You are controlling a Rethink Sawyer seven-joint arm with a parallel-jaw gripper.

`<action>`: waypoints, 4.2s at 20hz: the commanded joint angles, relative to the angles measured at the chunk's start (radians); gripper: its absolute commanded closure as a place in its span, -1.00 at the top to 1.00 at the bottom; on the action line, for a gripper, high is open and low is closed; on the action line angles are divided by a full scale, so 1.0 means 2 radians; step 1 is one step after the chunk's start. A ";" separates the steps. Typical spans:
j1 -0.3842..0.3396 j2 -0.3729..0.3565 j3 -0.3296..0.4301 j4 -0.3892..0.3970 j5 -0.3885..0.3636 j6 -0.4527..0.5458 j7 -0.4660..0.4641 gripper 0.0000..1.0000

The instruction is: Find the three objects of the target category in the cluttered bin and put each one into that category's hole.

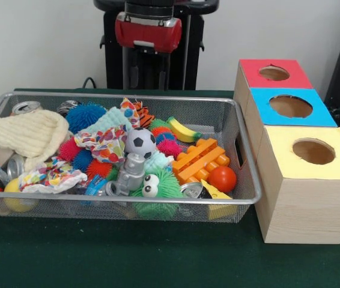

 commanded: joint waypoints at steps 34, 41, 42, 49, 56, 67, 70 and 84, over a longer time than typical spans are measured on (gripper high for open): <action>-0.249 -0.020 0.307 0.008 -0.050 0.161 -0.196 1.00; -0.278 0.030 0.313 -0.033 -0.089 0.177 -0.231 1.00; -0.279 0.035 0.311 -0.037 -0.093 0.177 -0.231 1.00; -0.284 0.053 0.303 -0.042 -0.115 0.163 -0.227 1.00; -0.270 0.066 0.287 -0.044 -0.145 0.141 -0.199 1.00; -0.245 0.106 0.255 -0.052 -0.199 0.097 -0.143 1.00; -0.244 0.121 0.250 -0.059 -0.213 0.085 -0.138 1.00; -0.235 0.162 0.217 -0.067 -0.261 0.028 -0.100 1.00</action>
